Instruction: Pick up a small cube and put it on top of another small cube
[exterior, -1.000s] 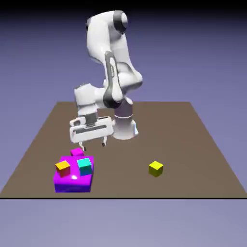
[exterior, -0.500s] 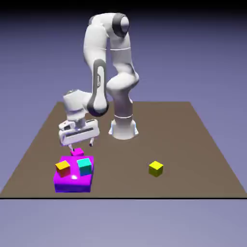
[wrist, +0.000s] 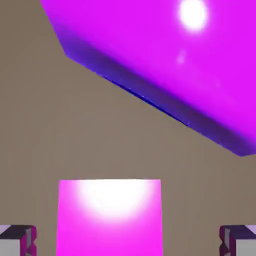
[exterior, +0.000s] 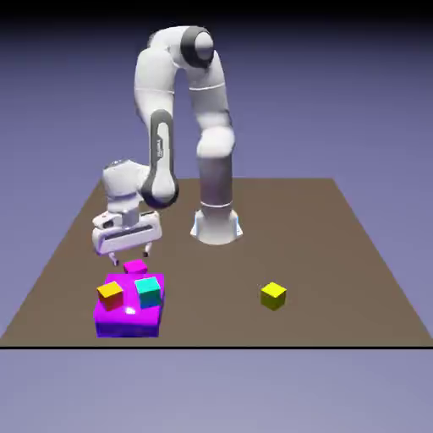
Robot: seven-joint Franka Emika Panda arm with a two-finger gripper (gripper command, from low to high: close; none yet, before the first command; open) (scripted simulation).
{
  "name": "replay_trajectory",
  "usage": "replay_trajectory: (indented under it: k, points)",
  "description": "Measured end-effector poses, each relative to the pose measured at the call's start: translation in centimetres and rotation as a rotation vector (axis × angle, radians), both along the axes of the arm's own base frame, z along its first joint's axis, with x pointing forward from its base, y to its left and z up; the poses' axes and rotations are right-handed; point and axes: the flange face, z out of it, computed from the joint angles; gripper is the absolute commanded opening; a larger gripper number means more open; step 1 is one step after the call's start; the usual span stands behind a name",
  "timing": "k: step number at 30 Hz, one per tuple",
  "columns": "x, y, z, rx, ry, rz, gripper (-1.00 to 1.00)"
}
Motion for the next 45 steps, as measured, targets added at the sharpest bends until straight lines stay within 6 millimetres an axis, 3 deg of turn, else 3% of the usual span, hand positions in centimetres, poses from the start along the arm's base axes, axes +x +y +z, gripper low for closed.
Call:
replay_trajectory:
  k: [7,8,10,22,30,35,40,45]
  points:
    - [-0.2,0.6,-3.6,0.004,0.018,0.005,0.00]
    - [-0.2,0.7,-4.0,0.004,0.022,0.006,-1.00]
    - [-0.2,0.7,-4.0,0.005,0.023,0.006,-1.00]
    - [-0.3,0.0,1.6,0.000,0.002,0.002,-1.00]
    - [-1.0,0.3,2.9,0.005,0.022,0.007,-1.00]
    - [6.6,-0.4,5.4,0.128,-0.084,-0.031,-1.00]
    - [11.7,6.5,5.0,0.212,-0.092,0.498,-1.00]
    - [14.8,13.6,5.3,0.268,-0.115,1.021,-1.00]
